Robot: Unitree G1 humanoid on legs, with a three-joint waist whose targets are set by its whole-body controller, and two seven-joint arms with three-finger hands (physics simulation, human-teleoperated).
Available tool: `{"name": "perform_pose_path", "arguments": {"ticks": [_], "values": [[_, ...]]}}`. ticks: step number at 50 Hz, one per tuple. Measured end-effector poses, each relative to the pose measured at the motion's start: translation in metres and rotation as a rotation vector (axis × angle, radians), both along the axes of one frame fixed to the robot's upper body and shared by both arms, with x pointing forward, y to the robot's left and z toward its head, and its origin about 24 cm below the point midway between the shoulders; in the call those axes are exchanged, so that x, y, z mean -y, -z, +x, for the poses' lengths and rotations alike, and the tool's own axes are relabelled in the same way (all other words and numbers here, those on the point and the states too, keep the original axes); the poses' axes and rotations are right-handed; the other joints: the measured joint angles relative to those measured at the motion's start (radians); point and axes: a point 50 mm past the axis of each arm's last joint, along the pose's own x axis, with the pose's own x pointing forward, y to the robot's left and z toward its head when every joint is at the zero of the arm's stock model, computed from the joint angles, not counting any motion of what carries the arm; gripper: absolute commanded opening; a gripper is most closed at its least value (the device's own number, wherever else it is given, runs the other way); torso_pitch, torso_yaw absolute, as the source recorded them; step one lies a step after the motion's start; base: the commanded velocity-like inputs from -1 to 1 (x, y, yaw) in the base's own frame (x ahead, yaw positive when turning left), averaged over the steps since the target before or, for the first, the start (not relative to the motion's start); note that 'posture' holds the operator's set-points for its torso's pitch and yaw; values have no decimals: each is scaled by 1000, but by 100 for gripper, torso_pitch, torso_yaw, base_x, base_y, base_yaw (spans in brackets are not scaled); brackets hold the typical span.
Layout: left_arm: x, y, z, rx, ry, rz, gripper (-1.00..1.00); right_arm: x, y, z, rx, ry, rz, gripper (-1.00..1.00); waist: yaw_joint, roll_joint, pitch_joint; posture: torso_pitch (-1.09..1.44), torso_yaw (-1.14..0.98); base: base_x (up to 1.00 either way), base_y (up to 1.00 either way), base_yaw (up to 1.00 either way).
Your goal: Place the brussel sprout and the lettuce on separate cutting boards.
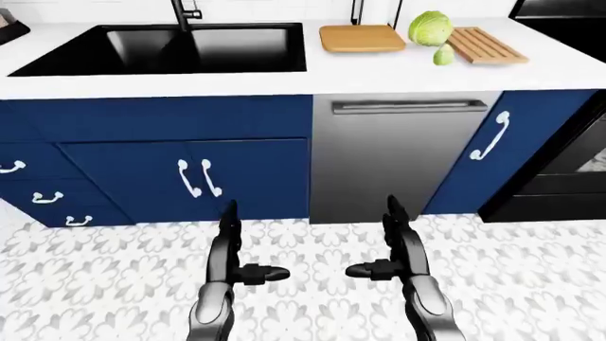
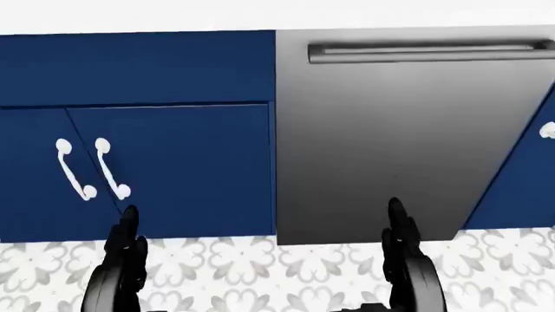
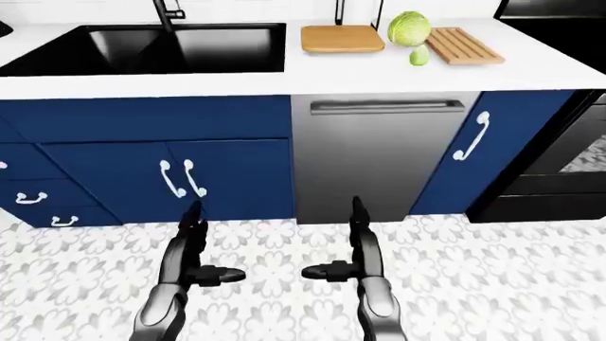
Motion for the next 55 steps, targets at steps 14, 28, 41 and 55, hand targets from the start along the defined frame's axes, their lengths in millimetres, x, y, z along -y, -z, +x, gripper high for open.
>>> {"name": "perform_pose_path", "arguments": {"ticks": [14, 28, 41, 55], "values": [[-7, -50, 9, 123, 1, 11, 100, -5, -34, 11, 99, -19, -16, 100, 8, -1, -55, 0, 0, 0, 0, 0], [-14, -122, 12, 269, -10, 48, 100, -8, -86, 16, 206, -41, 10, 100, 27, 48, -60, 0, 0, 0, -47, 0], [-9, -115, 13, 213, 20, 31, 100, -1, -82, 12, 178, -18, 0, 100, 2, -32, -46, 0, 0, 0, -75, 0], [-15, -118, 12, 221, -14, 72, 100, -11, -85, 11, 185, -69, 21, 100, 33, 48, -58, 0, 0, 0, -71, 0]]}}
